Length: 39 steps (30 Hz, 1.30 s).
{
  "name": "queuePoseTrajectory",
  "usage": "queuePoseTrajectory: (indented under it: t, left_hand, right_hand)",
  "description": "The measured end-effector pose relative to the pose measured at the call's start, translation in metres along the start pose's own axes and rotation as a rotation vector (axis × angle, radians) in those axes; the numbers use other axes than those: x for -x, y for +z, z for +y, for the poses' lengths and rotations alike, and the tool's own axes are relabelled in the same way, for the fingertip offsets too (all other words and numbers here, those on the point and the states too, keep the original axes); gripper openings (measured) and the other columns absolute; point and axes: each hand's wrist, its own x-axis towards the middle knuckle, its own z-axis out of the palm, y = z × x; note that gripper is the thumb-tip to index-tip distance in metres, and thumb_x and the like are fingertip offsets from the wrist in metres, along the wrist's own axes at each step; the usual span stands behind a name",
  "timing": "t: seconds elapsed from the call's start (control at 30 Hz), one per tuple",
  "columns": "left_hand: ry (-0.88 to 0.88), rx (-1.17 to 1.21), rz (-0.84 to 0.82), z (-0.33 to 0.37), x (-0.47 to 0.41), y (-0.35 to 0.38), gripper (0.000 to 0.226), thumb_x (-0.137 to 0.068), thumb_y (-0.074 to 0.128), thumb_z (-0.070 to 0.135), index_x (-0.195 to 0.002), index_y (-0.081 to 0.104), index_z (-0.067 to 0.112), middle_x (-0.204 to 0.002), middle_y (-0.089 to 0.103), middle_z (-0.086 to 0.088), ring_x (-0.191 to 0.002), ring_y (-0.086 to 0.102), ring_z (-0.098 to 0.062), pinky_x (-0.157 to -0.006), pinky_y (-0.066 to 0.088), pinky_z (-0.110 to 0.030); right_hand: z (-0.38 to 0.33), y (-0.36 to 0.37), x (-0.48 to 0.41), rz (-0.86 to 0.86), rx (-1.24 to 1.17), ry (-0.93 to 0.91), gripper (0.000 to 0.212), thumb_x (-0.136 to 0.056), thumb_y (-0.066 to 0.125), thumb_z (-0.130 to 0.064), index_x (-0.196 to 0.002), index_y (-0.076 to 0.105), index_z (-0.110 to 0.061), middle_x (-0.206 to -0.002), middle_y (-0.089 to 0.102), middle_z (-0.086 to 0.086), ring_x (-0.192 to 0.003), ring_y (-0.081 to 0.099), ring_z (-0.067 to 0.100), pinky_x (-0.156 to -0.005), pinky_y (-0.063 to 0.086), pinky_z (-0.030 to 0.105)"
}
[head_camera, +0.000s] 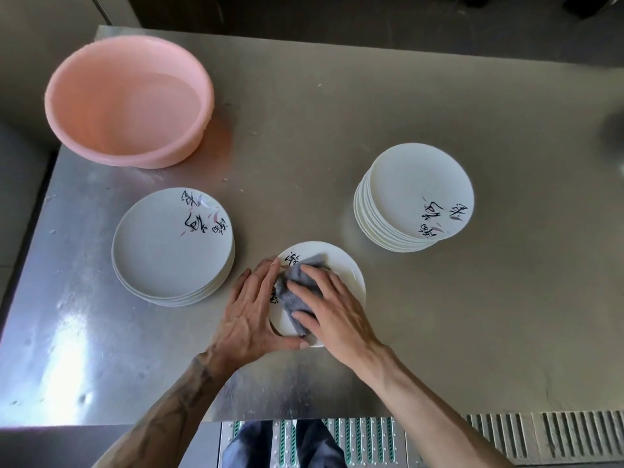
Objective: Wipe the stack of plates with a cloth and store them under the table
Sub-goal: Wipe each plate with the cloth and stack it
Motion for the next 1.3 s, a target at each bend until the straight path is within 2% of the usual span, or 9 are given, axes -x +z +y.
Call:
queuePoseTrajectory:
  t: [0.13,0.27,0.37,0.47,0.67,0.83,1.03,1.23,1.3]
  left_hand:
    - [0.001,-0.006,-0.002,0.002,0.0,-0.001,0.146,-0.058,0.065,0.097,-0.161,0.02,0.004,-0.164,0.031,-0.008,-0.153,0.029,-0.021,-0.127,0.019,-0.044]
    - [-0.016,0.015,-0.015,0.002,0.0,-0.003,0.149,-0.055,0.066,0.097,-0.163,0.016,0.008,-0.165,0.028,-0.006,-0.153,0.026,-0.018,-0.128,0.015,-0.042]
    - [-0.027,0.013,-0.034,0.002,0.0,-0.003,0.149,-0.054,0.066,0.098,-0.163,0.016,0.01,-0.165,0.028,-0.005,-0.153,0.026,-0.018,-0.128,0.016,-0.043]
    - [-0.023,0.008,-0.022,0.0,-0.001,-0.001,0.145,-0.056,0.066,0.097,-0.162,0.017,0.011,-0.165,0.029,-0.005,-0.154,0.026,-0.018,-0.126,0.021,-0.047]
    - [-0.006,-0.007,-0.011,-0.002,0.0,0.001,0.148,-0.056,0.068,0.096,-0.162,0.019,0.005,-0.165,0.029,-0.007,-0.154,0.027,-0.02,-0.126,0.022,-0.049]
    - [0.001,-0.011,0.0,0.0,0.0,-0.001,0.148,-0.056,0.069,0.094,-0.163,0.015,0.007,-0.166,0.026,-0.007,-0.155,0.025,-0.021,-0.127,0.019,-0.049]
    - [0.053,-0.073,-0.045,-0.001,0.003,-0.001,0.157,-0.054,0.063,0.1,-0.162,0.008,0.0,-0.172,0.01,-0.012,-0.158,0.014,-0.025,-0.127,0.015,-0.054]
    - [0.121,-0.191,-0.032,0.005,0.007,-0.003,0.139,-0.069,0.055,0.093,-0.156,0.023,-0.01,-0.168,0.016,-0.023,-0.156,0.021,-0.036,-0.12,0.026,-0.065]
    - [0.106,-0.187,-0.035,0.01,0.007,-0.006,0.133,-0.073,0.051,0.092,-0.155,0.028,-0.01,-0.167,0.019,-0.024,-0.154,0.025,-0.038,-0.121,0.025,-0.064]
  right_hand:
    - [0.009,-0.003,0.016,-0.014,0.069,-0.057,0.053,-0.091,0.07,-0.036,-0.142,0.057,-0.029,-0.153,0.041,-0.001,-0.137,0.041,0.02,-0.112,0.041,0.034]
    - [0.036,-0.02,0.031,0.036,0.183,0.05,0.055,-0.086,0.075,-0.037,-0.137,0.057,-0.03,-0.145,0.045,-0.002,-0.126,0.047,0.02,-0.1,0.052,0.034]
    - [0.031,-0.021,0.003,0.107,0.206,0.068,0.051,-0.088,0.072,-0.038,-0.136,0.058,-0.029,-0.146,0.045,0.0,-0.126,0.047,0.022,-0.104,0.046,0.034]
    - [0.005,-0.007,-0.028,0.068,0.094,0.06,0.051,-0.09,0.068,-0.04,-0.139,0.056,-0.03,-0.151,0.04,-0.001,-0.133,0.042,0.022,-0.109,0.042,0.037]
    - [0.015,-0.002,0.003,0.038,0.13,-0.159,0.049,-0.091,0.069,-0.037,-0.137,0.058,-0.026,-0.15,0.045,0.001,-0.131,0.046,0.023,-0.111,0.041,0.035]
    - [0.04,-0.025,0.027,0.185,0.249,0.095,0.043,-0.084,0.078,-0.018,-0.125,0.067,-0.027,-0.138,0.056,-0.004,-0.12,0.052,0.019,-0.096,0.053,0.033]
    - [0.022,-0.003,0.077,0.344,-0.104,0.303,0.031,-0.094,0.066,-0.013,-0.124,0.071,-0.022,-0.138,0.052,-0.005,-0.122,0.053,0.018,-0.104,0.043,0.023]
    - [0.019,-0.006,0.073,0.409,-0.267,0.344,0.029,-0.096,0.064,-0.007,-0.122,0.071,-0.018,-0.132,0.052,-0.003,-0.122,0.056,0.017,-0.107,0.047,0.035]
    - [0.019,-0.012,0.073,0.44,-0.296,0.334,0.027,-0.097,0.062,-0.006,-0.121,0.071,-0.016,-0.132,0.053,-0.003,-0.123,0.056,0.014,-0.108,0.046,0.033]
